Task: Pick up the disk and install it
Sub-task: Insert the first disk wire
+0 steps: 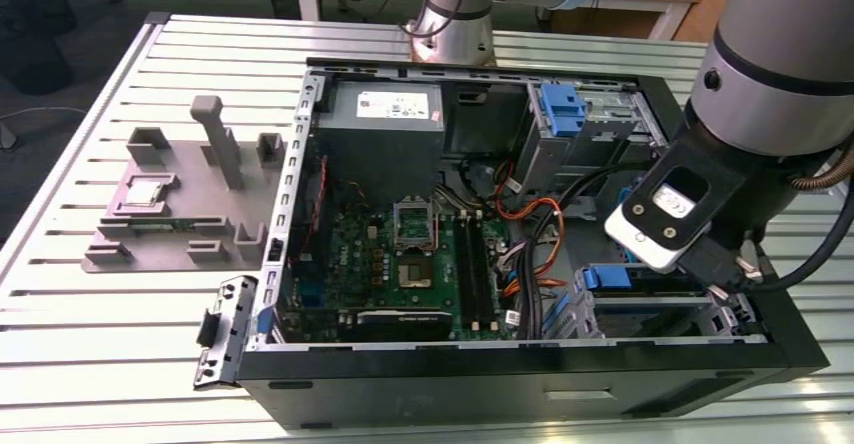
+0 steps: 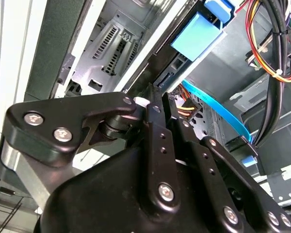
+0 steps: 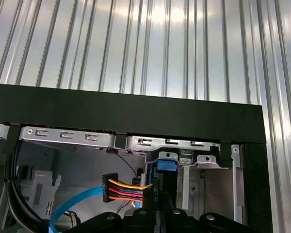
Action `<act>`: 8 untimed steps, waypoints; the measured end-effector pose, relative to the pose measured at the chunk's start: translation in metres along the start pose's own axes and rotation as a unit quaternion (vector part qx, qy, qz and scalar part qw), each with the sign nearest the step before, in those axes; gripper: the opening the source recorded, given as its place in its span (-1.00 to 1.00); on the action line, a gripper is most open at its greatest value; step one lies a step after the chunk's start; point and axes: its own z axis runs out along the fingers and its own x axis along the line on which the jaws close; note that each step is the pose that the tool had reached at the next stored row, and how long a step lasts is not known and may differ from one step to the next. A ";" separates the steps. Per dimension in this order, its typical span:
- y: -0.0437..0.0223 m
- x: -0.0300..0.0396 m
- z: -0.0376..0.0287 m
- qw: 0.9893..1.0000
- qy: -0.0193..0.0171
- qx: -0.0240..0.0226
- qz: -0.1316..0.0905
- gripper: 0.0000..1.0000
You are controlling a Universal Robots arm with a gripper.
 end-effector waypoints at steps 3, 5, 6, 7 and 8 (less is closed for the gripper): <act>-0.0011 0.0001 0.0002 1.000 0.000 0.000 0.000 -0.66; -0.0021 0.0002 0.0003 1.000 0.000 0.000 0.000 -0.66; -0.0021 0.0002 0.0006 1.000 0.000 0.000 0.000 -0.66; -0.0022 0.0002 0.0009 1.000 0.000 0.000 0.000 -0.66; -0.0023 0.0002 0.0012 1.000 0.000 0.000 0.000 -0.66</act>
